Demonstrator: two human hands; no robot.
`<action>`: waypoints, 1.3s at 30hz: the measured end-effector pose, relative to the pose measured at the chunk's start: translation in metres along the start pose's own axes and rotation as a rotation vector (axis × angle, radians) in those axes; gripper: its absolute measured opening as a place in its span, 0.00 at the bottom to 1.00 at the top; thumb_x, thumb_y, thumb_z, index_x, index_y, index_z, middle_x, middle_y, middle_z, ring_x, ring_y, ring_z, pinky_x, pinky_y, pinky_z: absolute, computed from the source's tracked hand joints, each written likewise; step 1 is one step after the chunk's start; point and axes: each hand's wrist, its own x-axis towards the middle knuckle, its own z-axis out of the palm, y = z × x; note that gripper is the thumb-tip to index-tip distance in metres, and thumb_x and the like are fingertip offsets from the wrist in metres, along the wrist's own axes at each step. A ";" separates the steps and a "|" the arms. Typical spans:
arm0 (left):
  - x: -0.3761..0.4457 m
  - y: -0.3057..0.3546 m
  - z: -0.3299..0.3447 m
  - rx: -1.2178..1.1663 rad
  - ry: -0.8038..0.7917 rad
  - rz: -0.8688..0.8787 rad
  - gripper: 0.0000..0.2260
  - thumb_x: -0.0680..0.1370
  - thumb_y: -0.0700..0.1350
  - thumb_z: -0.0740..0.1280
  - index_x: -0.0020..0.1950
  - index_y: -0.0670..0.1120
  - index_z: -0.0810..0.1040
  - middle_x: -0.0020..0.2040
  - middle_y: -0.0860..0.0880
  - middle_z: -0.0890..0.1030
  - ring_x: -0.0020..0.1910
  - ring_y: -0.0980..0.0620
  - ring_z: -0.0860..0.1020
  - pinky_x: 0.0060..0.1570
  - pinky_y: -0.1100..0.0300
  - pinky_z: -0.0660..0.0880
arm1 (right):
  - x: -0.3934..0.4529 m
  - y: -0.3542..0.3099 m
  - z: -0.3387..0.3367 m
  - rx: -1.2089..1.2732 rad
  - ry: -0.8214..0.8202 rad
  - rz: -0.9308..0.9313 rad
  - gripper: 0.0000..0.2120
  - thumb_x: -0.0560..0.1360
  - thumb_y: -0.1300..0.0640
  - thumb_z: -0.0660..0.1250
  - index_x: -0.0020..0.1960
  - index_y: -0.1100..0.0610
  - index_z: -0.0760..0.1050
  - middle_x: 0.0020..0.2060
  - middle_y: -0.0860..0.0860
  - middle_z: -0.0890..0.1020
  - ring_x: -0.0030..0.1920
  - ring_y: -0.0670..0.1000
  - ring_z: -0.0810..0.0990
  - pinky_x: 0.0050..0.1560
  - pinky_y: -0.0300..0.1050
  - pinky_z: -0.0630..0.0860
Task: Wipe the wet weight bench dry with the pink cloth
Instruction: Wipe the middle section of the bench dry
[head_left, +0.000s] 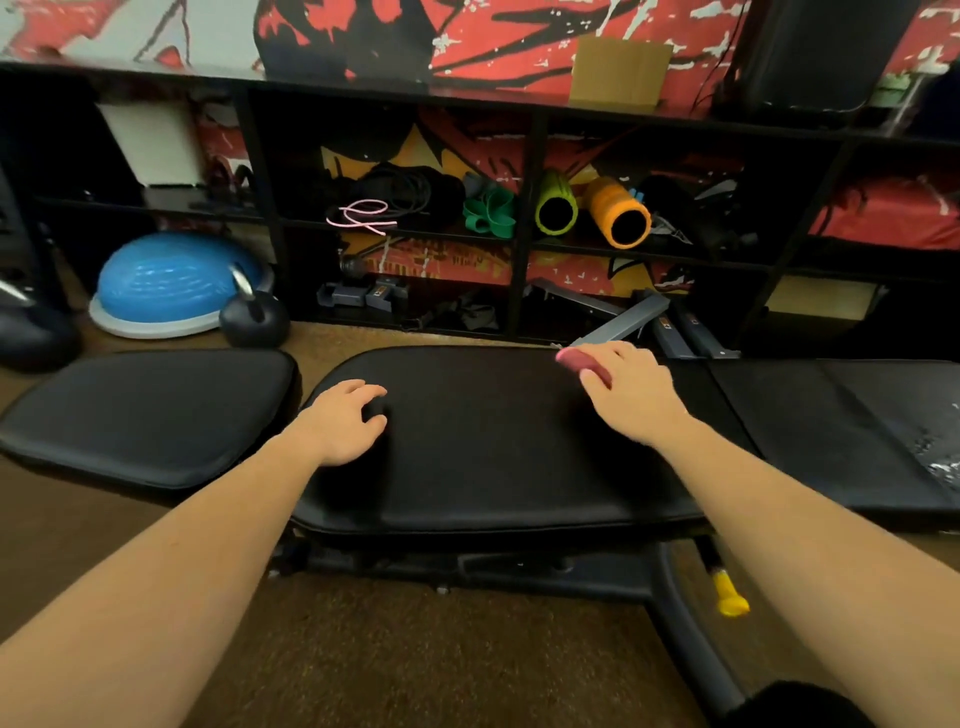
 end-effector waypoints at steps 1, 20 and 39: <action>0.003 -0.004 -0.001 -0.006 -0.005 -0.010 0.25 0.83 0.54 0.61 0.79 0.55 0.62 0.81 0.48 0.56 0.79 0.45 0.56 0.77 0.48 0.56 | 0.011 0.014 0.008 -0.118 -0.131 0.071 0.21 0.83 0.42 0.53 0.76 0.38 0.63 0.77 0.48 0.66 0.76 0.57 0.62 0.75 0.62 0.60; 0.018 -0.075 -0.031 -0.220 0.114 -0.122 0.19 0.81 0.41 0.62 0.72 0.48 0.74 0.68 0.48 0.77 0.66 0.48 0.75 0.61 0.61 0.68 | 0.133 -0.123 0.107 -0.127 -0.329 -0.170 0.23 0.85 0.47 0.48 0.80 0.44 0.56 0.79 0.51 0.60 0.78 0.57 0.60 0.78 0.57 0.54; 0.004 -0.099 -0.017 -0.294 0.191 -0.090 0.14 0.78 0.40 0.68 0.63 0.48 0.82 0.58 0.49 0.83 0.59 0.52 0.80 0.61 0.61 0.74 | 0.102 -0.218 0.143 0.023 -0.325 -0.622 0.20 0.85 0.53 0.55 0.75 0.46 0.69 0.76 0.44 0.68 0.76 0.48 0.63 0.77 0.50 0.55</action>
